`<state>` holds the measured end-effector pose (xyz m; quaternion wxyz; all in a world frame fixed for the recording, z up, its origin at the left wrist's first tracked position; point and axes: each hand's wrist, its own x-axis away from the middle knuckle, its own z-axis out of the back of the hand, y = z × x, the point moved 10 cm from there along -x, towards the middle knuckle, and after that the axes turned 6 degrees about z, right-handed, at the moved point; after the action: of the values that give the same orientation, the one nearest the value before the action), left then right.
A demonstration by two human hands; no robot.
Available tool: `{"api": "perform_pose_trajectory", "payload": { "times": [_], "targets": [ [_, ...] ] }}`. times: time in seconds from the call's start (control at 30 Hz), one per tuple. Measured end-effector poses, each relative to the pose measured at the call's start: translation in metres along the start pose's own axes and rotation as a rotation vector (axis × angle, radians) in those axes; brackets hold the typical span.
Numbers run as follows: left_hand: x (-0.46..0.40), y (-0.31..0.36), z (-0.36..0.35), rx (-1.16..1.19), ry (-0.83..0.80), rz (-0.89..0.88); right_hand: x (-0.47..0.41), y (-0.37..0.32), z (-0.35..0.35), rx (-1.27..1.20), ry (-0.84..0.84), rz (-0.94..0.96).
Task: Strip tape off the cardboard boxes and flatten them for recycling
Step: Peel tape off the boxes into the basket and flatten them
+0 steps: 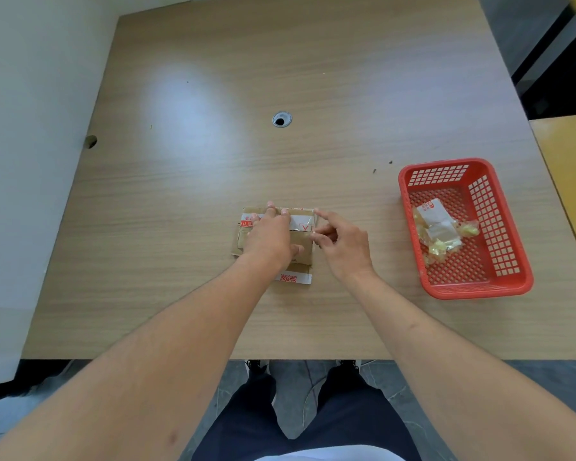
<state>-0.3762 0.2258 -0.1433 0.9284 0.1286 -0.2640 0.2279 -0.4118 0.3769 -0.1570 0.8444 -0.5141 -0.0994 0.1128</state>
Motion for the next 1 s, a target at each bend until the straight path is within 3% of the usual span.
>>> {"api": "perform_pose_trajectory", "payload": {
  "times": [0.33,0.7,0.87,1.0],
  "targets": [
    [0.001,-0.001,0.001,0.014,0.007,-0.003,-0.013,0.030,0.001,-0.142,0.184,-0.362],
    [0.002,0.000,0.002,0.011,0.002,0.008,-0.004,0.036,0.010,-0.332,0.496,-0.407],
    [0.002,-0.001,0.002,0.004,-0.003,0.015,-0.019,0.010,0.011,-0.134,0.265,-0.184],
    [0.002,0.000,0.001,-0.005,-0.005,0.016,-0.019,0.009,0.003,-0.184,0.113,-0.182]
  ]
}}
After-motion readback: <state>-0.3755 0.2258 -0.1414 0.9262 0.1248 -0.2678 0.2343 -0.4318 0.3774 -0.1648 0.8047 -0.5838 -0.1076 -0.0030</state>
